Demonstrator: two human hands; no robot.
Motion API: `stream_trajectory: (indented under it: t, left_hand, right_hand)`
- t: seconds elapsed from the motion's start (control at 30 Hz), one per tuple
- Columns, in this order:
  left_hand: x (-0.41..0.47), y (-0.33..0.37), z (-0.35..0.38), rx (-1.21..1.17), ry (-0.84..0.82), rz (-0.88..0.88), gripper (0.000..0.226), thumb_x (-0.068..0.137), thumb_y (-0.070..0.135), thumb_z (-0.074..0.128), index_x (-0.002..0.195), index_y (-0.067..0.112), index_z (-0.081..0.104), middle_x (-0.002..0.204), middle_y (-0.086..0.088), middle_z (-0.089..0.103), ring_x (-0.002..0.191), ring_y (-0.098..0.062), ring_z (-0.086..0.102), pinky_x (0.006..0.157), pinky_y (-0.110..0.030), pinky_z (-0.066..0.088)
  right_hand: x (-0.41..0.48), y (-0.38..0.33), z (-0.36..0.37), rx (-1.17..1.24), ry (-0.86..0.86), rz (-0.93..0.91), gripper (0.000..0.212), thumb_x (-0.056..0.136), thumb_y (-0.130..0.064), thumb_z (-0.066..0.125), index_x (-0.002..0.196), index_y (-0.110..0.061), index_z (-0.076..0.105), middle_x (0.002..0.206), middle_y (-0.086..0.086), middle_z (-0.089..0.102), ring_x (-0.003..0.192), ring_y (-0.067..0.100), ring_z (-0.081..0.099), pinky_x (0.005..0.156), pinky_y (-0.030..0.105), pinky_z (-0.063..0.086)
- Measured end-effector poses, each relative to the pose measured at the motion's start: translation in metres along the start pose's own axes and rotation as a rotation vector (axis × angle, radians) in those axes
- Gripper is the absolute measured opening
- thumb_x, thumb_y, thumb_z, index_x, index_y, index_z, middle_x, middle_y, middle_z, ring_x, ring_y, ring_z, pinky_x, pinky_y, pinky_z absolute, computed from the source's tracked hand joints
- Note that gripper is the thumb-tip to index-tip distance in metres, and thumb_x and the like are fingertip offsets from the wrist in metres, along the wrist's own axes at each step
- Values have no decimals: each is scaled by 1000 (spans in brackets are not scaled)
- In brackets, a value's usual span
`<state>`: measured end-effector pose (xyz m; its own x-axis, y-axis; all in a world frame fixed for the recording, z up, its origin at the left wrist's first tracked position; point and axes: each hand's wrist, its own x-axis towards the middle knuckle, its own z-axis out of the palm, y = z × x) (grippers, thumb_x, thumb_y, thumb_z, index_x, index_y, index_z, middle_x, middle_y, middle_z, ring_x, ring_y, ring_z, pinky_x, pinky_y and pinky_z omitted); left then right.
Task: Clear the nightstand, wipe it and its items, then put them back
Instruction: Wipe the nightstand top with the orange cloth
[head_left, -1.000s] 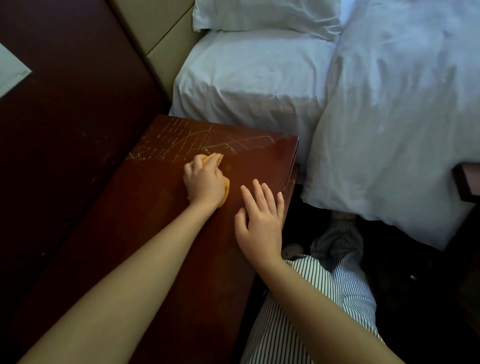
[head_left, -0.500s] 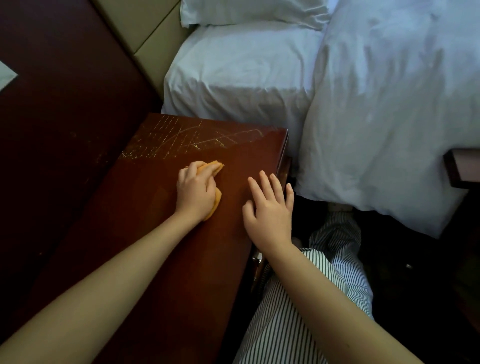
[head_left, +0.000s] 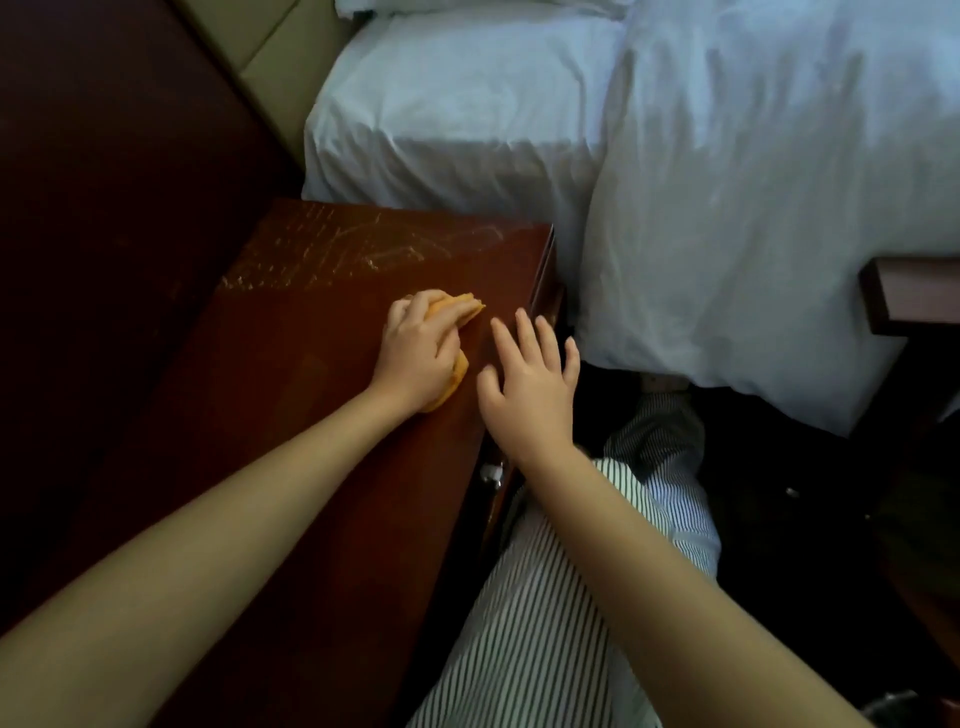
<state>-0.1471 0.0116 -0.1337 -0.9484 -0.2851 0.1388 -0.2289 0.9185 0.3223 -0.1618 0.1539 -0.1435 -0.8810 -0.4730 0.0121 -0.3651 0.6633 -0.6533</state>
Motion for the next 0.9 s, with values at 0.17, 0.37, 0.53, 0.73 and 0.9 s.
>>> stream_trajectory:
  t: [0.17, 0.37, 0.53, 0.73, 0.9]
  left_hand:
    - [-4, -8, 0, 14, 81, -168, 38, 94, 15, 42, 129, 28, 54, 131, -6, 47, 118, -27, 38, 97, -32, 32]
    - [43, 20, 11, 45, 188, -491, 37, 96, 20, 40, 130, 28, 52, 137, -5, 41, 122, -26, 36, 102, -35, 29]
    - [46, 24, 13, 46, 114, -346, 39, 96, 18, 39, 131, 29, 51, 137, -5, 42, 123, -27, 35, 101, -36, 31]
    - [1, 1, -1, -20, -14, 0, 42, 90, 21, 38, 127, 30, 56, 125, -5, 50, 113, -26, 40, 96, -37, 35]
    - [6, -19, -7, 11, 119, -307, 39, 95, 16, 42, 129, 28, 53, 131, -6, 45, 118, -27, 37, 97, -33, 32]
  right_hand:
    - [-6, 6, -7, -14, -71, 4, 55, 97, -31, 35, 150, -26, 19, 159, 0, 7, 145, 15, -3, 114, 39, -12]
    - [-11, 14, -17, -14, -86, -3, 56, 98, -31, 34, 150, -26, 16, 159, -1, 5, 145, 14, -4, 113, 36, -13]
    - [-11, 15, -18, 19, -136, -1, 56, 98, -32, 34, 151, -26, 14, 159, -2, 1, 145, 13, -7, 115, 38, -11]
    - [-5, 9, -13, 50, -198, 23, 56, 99, -34, 32, 151, -25, 12, 159, -2, -3, 145, 13, -8, 115, 38, -10]
    - [-4, 10, -12, 61, -193, 30, 55, 100, -34, 29, 151, -26, 10, 159, -2, -4, 145, 13, -10, 116, 38, -10]
